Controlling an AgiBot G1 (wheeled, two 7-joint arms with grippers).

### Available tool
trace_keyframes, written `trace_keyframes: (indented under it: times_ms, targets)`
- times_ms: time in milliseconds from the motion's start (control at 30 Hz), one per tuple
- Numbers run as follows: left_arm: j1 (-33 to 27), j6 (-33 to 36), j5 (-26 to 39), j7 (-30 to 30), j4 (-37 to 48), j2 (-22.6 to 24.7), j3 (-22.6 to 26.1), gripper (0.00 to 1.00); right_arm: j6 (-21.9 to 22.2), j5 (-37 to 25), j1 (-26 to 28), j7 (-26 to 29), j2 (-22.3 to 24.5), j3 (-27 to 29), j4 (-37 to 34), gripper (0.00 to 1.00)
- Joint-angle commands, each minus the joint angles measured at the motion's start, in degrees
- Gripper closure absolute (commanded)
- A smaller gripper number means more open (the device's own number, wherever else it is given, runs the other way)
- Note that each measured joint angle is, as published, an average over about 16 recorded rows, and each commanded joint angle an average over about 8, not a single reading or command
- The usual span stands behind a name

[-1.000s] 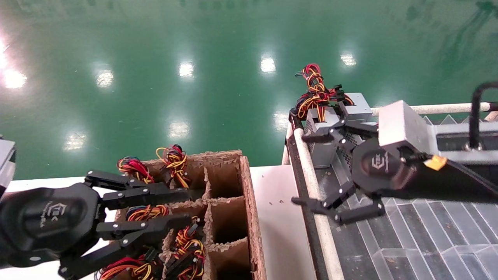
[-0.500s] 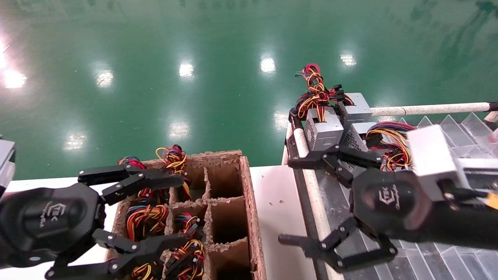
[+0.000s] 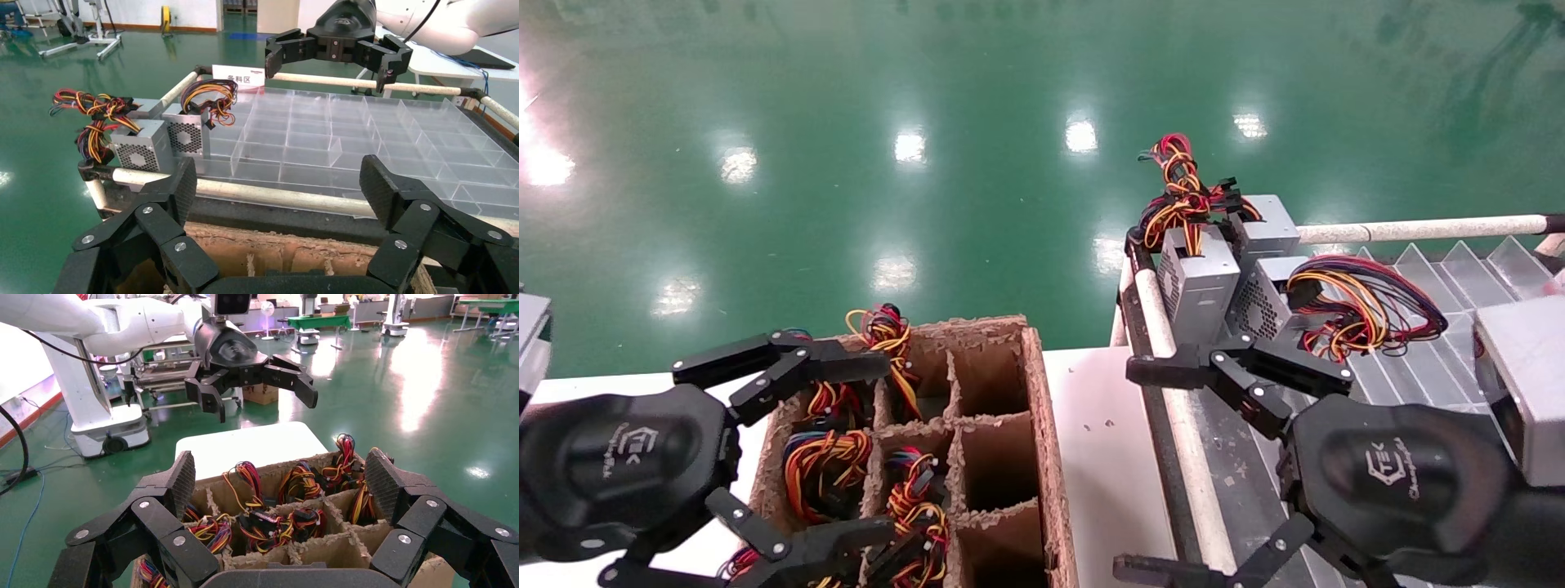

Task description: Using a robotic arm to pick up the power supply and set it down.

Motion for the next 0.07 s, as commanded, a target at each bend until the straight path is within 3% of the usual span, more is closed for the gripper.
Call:
trace_keyframes:
  times_ms: [33, 67]
  targets:
    - [0.0, 0.0, 0.0, 0.0, 0.0, 0.0, 0.0, 0.00, -0.2, 0.5, -0.6, 0.0, 0.0, 0.4, 0.1, 0.00]
    - [0.0, 0.0, 0.0, 0.0, 0.0, 0.0, 0.0, 0.00, -0.2, 0.5, -0.5, 0.0, 0.0, 0.4, 0.1, 0.00]
